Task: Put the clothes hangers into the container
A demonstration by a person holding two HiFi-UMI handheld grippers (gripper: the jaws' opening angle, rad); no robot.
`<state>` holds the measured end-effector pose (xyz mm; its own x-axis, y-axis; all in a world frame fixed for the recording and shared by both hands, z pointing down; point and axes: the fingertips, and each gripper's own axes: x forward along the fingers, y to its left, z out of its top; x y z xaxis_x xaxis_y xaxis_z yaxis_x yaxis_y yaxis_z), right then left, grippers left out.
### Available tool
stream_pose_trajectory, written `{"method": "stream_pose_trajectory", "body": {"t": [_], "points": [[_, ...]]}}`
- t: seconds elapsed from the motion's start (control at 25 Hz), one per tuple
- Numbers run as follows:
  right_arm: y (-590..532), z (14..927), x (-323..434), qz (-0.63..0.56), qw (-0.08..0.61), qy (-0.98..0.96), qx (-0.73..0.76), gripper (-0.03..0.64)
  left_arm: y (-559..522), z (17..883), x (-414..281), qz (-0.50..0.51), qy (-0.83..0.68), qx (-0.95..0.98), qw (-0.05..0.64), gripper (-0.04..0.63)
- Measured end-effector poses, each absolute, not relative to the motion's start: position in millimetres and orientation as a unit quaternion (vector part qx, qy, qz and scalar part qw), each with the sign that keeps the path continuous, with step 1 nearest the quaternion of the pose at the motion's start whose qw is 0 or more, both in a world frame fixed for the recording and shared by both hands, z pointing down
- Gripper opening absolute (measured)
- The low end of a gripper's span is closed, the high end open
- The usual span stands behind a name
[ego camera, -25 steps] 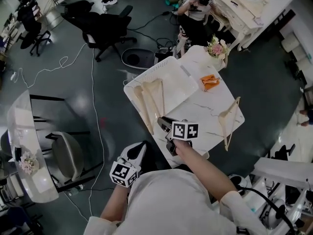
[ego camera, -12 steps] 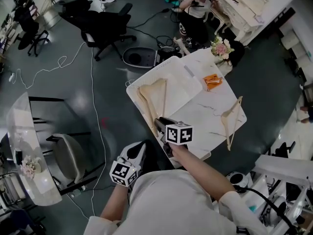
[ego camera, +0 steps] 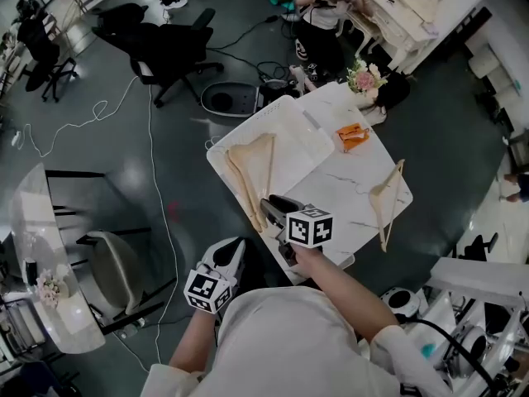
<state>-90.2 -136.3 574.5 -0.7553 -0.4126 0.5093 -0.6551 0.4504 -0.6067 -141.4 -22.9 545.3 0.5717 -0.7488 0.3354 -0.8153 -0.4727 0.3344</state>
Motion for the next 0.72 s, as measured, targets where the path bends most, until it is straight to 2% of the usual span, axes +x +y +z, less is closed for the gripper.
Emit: {"method": "stream_pose_trajectory", "body": {"t": [0.28, 0.52, 0.72], "points": [[-132.9, 564.6, -67.8, 0.428, 0.12, -0.841, 0.308, 0.106, -25.6, 539.3, -128.2, 0.074, -0.451, 0.86, 0.229, 0.002], [-123.2, 552.0, -35.6, 0.43, 0.094, -0.848, 0.296, 0.052, -33.3, 532.5, -110.7, 0.081, -0.44, 0.867, 0.219, 0.002], [-110.5, 540.4, 1.9, 0.42, 0.075, -0.853, 0.301, 0.037, -39.7, 525.1, -98.0, 0.081, -0.433, 0.873, 0.211, 0.002]]}}
